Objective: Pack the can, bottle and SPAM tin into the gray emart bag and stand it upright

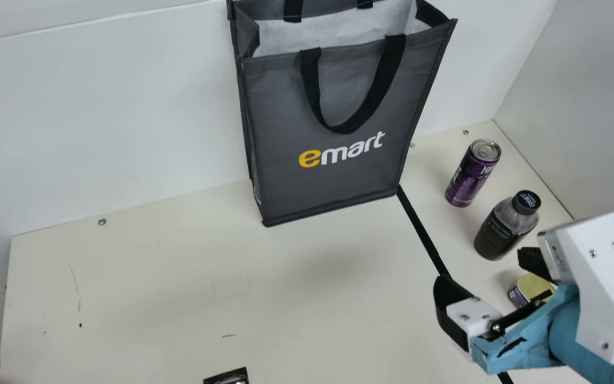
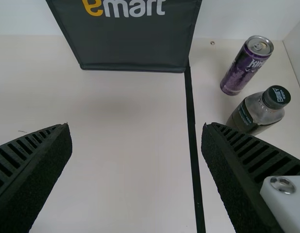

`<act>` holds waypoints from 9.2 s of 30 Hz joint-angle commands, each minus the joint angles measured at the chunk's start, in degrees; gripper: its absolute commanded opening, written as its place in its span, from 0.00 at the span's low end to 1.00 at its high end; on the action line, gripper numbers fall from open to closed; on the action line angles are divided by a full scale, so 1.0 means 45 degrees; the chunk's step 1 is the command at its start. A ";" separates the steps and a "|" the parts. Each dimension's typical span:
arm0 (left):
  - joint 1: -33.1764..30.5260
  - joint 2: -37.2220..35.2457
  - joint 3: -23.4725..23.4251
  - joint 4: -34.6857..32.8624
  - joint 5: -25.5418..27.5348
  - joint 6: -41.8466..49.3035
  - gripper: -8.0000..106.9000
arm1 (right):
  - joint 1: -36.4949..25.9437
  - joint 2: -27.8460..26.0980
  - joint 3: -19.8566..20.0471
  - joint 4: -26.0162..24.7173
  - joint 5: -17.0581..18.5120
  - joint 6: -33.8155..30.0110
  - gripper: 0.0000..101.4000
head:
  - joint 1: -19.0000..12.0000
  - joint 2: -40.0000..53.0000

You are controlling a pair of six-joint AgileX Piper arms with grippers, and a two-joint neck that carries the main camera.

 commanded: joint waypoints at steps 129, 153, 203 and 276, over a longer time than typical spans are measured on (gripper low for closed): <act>0.0000 0.0000 0.0000 0.0000 0.0000 0.0000 0.85 | -0.1122 1.0858 -1.2545 0.2928 0.0087 -0.8611 0.94 | -0.0289 -0.0030; 0.0000 0.0000 0.0000 0.0000 0.0000 0.0000 0.85 | -0.1173 1.3089 -1.4191 0.4809 0.0087 -1.2054 0.94 | -0.0289 -0.0030; 0.0000 0.0000 0.0000 0.0000 0.0000 0.0000 0.85 | -0.1407 1.5300 -1.4051 0.6775 0.0087 -1.5086 0.00 | -0.0289 -0.0030; 0.0000 0.0000 0.0000 0.0000 0.0000 0.0000 0.85 | 0.1670 0.6744 -0.6807 0.4858 0.0087 -1.2999 0.00 | -0.0289 -0.0030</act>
